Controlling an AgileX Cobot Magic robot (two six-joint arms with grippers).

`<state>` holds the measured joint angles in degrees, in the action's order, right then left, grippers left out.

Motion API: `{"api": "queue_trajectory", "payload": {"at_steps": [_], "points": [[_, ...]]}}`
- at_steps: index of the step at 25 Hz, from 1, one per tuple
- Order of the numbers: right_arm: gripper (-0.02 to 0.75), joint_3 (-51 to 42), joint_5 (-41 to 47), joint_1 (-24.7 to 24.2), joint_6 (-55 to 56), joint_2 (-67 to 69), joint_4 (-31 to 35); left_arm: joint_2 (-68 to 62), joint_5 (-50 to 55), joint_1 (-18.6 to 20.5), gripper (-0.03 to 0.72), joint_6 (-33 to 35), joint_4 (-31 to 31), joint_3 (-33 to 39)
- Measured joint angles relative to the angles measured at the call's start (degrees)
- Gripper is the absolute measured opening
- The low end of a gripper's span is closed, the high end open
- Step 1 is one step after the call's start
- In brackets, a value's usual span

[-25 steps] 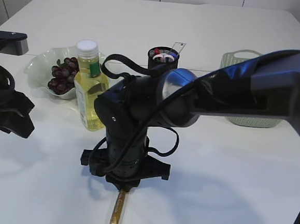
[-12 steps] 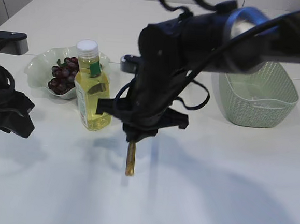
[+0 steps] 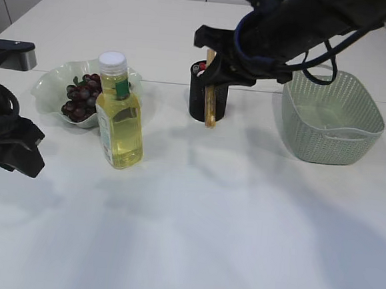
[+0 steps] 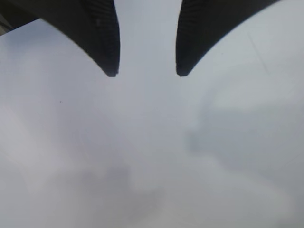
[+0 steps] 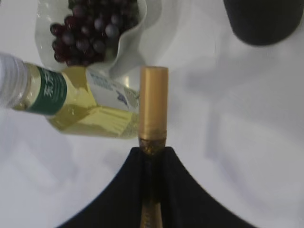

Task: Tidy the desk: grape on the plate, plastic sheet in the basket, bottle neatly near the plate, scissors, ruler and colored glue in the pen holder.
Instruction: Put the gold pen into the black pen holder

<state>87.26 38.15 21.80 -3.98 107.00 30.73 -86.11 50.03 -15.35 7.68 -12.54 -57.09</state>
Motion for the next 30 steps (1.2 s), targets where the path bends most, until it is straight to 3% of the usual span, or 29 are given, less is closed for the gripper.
{"api": "queue_trajectory", "payload": {"at_steps": [7, 10, 14, 17, 24, 30], "points": [[0.081, 0.0, -5.7, -7.2, -38.3, 0.0, 29.5, 0.0, -0.7, 0.0, 0.289, 0.0, -1.2, 0.0], [0.081, 0.5, -7.7, -8.4, -57.2, 0.4, 45.1, 0.0, -0.8, 0.0, 0.289, 0.0, -1.3, 0.0], [0.081, 5.6, -9.0, -8.9, -74.5, 4.3, 58.9, 0.0, -0.9, 0.0, 0.289, 0.0, -1.4, 0.0], [0.081, 11.4, -9.8, -8.9, -80.4, 9.1, 63.1, 0.0, -1.2, 0.0, 0.289, 0.0, -1.4, 0.0], [0.081, 26.1, -10.4, -8.9, -86.8, 20.9, 64.2, 0.0, -1.3, 0.0, 0.289, 0.0, -1.4, 0.0], [0.081, 30.9, -14.1, -8.9, -90.8, 27.4, 66.4, 0.0, -1.3, 0.0, 0.289, 0.0, -1.4, 0.0]]}}
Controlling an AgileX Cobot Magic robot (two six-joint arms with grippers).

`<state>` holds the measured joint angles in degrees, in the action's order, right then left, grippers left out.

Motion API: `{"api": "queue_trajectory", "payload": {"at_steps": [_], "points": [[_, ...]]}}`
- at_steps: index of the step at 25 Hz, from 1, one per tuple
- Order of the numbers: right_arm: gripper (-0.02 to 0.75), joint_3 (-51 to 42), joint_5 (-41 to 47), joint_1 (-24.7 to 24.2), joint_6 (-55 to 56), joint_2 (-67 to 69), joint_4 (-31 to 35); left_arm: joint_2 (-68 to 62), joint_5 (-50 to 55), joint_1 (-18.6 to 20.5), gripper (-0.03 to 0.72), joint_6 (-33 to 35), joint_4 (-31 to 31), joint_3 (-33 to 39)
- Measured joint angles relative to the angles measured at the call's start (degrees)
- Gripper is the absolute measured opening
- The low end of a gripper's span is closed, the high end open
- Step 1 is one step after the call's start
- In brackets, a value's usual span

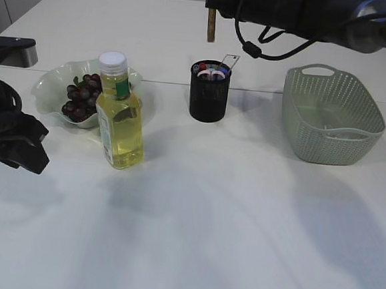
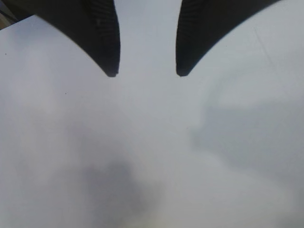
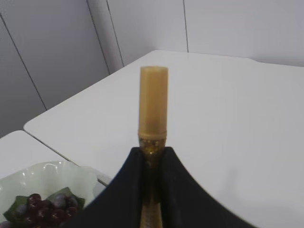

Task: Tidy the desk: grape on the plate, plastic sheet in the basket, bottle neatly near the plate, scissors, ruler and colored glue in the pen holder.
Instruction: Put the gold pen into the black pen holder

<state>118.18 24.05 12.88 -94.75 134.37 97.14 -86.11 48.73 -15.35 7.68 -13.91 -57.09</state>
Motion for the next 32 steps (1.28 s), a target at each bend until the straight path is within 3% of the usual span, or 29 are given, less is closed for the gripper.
{"api": "queue_trajectory", "payload": {"at_steps": [6, 14, 17, 23, 29, 32], "points": [[0.081, 0.3, -1.4, -0.1, -10.6, 3.6, 5.1, 0.0, 0.0, 0.0, 0.289, 0.0, 0.1, 0.0], [0.099, 0.4, -2.3, -0.1, -12.8, 5.9, 5.7, 0.0, -0.9, 0.0, 0.289, 0.0, 0.3, 0.0], [0.141, 0.4, -2.3, -0.1, -12.9, 6.7, 5.7, 0.0, -1.1, 0.0, 0.289, 0.0, 0.7, 0.0], [0.298, 0.4, 0.3, -0.1, -12.9, 6.7, 5.7, 0.0, -1.2, 0.0, 0.289, 0.0, 1.3, 0.0], [0.319, 0.4, 0.8, -0.5, -11.6, 6.1, 5.7, 0.0, -1.2, 0.0, 0.289, 0.0, 1.3, 0.0], [0.321, 0.4, -1.6, -1.0, -4.0, 3.5, 2.2, 0.0, -1.2, 0.0, 0.289, 0.0, 1.4, 0.0]]}}
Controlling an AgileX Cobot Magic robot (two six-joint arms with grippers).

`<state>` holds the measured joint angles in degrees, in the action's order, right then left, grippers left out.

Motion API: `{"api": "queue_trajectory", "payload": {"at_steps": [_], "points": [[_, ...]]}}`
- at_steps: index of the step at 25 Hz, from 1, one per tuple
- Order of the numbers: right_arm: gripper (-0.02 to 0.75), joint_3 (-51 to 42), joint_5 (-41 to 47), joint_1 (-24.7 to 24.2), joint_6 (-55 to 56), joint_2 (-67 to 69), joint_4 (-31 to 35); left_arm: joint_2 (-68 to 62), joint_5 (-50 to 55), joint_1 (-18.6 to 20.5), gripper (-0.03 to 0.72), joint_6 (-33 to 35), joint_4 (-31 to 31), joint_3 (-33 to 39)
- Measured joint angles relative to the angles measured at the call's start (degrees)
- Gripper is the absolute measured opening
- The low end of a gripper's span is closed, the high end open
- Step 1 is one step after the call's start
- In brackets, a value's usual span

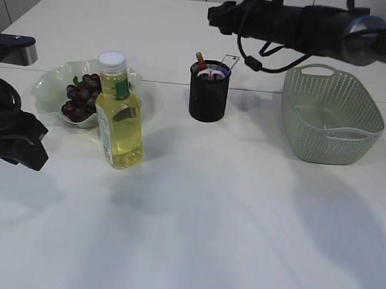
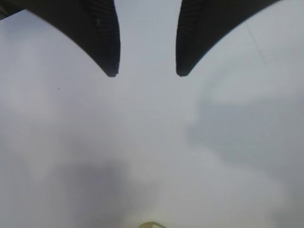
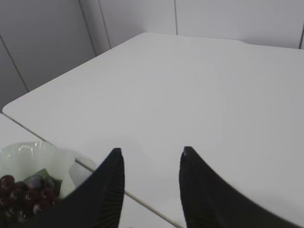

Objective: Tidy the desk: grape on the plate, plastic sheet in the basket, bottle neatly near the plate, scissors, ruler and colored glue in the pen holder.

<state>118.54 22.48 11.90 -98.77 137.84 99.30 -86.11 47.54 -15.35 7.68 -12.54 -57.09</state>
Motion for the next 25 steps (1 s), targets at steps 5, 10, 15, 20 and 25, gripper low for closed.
{"api": "queue_trajectory", "payload": {"at_steps": [5, 10, 15, 20, 25], "points": [[0.322, -2.6, -1.1, -0.2, 23.0, -8.9, -22.7, 0.0, 0.2, 0.0, 0.289, 0.0, 0.0, 0.0], [0.322, -5.9, 9.8, -0.2, 53.7, -17.5, -56.8, 0.0, 1.3, 0.0, 0.289, 0.0, 0.0, 0.0], [0.322, -6.1, 25.6, -0.2, 85.7, -25.9, -87.9, 0.0, 1.4, 0.1, 0.289, 0.0, 0.1, 0.0], [0.322, -6.6, 39.0, -0.2, 98.8, -32.8, -104.3, 0.0, 1.5, 0.1, 0.289, 0.0, 0.1, 0.0], [0.322, -15.5, 42.9, -0.2, 101.7, -40.5, -109.6, 0.0, 1.2, 0.1, 0.289, 0.0, 0.1, 0.0]]}}
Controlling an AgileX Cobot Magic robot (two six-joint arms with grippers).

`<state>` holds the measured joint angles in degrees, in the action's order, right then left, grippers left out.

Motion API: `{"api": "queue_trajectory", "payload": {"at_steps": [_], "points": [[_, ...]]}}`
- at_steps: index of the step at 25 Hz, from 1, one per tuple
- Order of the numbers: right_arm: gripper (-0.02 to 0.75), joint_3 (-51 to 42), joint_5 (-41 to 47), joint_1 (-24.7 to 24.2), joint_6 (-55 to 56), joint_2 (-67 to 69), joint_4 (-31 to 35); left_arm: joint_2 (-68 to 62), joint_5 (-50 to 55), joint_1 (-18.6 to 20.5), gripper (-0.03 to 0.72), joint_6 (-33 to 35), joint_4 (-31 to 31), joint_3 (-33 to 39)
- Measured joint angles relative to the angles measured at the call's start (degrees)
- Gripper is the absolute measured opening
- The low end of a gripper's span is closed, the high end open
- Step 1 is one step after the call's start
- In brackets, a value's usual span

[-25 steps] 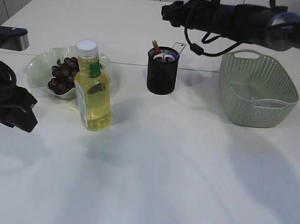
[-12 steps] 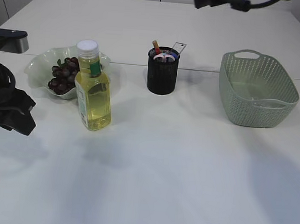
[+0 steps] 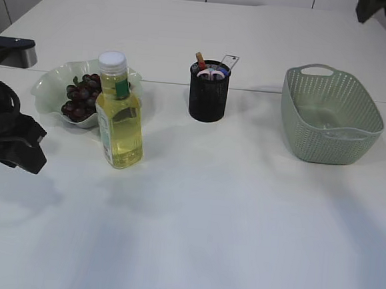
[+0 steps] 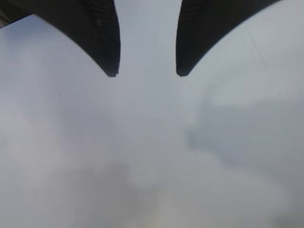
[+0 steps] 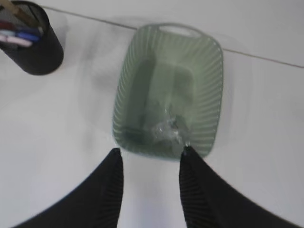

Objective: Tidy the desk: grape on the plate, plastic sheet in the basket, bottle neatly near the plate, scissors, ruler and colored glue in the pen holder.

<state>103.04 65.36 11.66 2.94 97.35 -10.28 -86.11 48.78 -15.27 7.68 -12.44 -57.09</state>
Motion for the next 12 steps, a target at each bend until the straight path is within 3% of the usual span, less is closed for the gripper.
{"api": "queue_trajectory", "payload": {"at_steps": [12], "points": [[0.322, -31.5, -0.4, 0.0, 0.2, -24.3, -3.2, 3.0, -1.3, 0.0, 0.417, -2.5, -0.1, 0.0]]}}
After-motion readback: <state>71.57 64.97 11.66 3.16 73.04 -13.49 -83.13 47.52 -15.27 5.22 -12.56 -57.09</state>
